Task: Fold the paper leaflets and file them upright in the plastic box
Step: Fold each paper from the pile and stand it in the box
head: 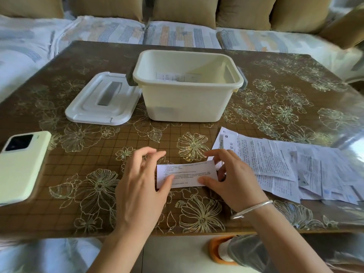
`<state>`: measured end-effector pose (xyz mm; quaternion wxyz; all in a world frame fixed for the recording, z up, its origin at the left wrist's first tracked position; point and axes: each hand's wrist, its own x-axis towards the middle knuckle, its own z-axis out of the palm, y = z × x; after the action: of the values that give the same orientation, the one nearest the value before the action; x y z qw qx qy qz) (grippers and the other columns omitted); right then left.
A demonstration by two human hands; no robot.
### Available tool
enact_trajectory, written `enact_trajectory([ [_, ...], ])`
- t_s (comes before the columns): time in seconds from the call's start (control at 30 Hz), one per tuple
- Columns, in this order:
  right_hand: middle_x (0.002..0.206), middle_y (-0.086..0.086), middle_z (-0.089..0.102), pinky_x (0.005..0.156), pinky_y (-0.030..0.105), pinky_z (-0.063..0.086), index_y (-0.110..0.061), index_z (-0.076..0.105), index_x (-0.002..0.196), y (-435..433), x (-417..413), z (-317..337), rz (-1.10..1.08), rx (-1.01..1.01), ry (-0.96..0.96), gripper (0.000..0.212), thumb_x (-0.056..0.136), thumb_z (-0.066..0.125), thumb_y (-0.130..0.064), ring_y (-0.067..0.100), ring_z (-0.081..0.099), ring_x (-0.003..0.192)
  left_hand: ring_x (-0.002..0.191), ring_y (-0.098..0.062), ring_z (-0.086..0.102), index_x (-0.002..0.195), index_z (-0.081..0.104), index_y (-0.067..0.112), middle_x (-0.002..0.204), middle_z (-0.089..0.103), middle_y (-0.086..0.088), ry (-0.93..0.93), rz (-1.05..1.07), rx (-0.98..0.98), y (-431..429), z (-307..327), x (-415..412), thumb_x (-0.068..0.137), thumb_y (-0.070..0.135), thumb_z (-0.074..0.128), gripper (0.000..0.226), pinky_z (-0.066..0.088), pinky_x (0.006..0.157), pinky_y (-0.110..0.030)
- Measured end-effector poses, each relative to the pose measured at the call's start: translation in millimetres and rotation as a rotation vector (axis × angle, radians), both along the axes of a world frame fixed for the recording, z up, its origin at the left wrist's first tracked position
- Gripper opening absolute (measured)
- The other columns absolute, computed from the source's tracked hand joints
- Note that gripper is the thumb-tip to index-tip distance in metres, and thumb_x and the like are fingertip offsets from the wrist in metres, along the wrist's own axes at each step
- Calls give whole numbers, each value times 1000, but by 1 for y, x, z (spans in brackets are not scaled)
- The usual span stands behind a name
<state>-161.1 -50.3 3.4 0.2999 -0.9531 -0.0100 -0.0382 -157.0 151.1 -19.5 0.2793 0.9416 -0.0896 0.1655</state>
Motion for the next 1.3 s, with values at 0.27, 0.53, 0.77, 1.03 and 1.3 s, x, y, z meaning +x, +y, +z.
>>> enact_trajectory([
  [0.27, 119, -5, 45, 82, 36, 52, -34, 41, 125, 7, 14, 19, 74, -246, 202, 58, 77, 72, -45, 17, 59, 94, 88, -10, 53, 91, 70, 29, 93, 61, 17, -40, -206, 100, -3, -1, 10, 80, 13, 72, 19, 36, 75, -32],
  [0.53, 94, -8, 59, 72, 25, 47, -23, 52, 106, 10, 39, 42, 230, -327, 438, 37, 78, 73, -34, 13, 56, 85, 90, -3, 44, 99, 68, 40, 92, 55, 23, 96, -202, 33, -5, -2, 13, 74, 58, 44, 39, 23, 75, -27],
  [0.77, 82, -7, 62, 61, 24, 47, -23, 63, 89, 6, 40, 35, 197, -396, 363, 26, 75, 72, -44, 12, 58, 75, 87, -2, 39, 99, 62, 45, 89, 51, 24, 132, -176, 71, -8, 0, 17, 69, 59, 60, 33, 20, 73, -28],
  [1.03, 87, 6, 74, 53, 28, 52, -11, 66, 93, 6, 2, 26, 34, 721, 340, 46, 78, 53, -53, 19, 71, 76, 90, -2, 36, 107, 59, 45, 92, 48, 25, 171, -188, 88, -9, 6, 19, 73, 56, 69, 38, 16, 72, -28],
  [1.3, 104, -15, 71, 90, 32, 51, -23, 73, 103, 18, -23, -1, 225, 428, -40, 33, 94, 47, -42, 2, 63, 103, 92, -10, 42, 92, 53, 38, 86, 44, 21, 265, -214, 118, -7, 14, 24, 74, 65, 59, 33, 23, 77, -30],
])
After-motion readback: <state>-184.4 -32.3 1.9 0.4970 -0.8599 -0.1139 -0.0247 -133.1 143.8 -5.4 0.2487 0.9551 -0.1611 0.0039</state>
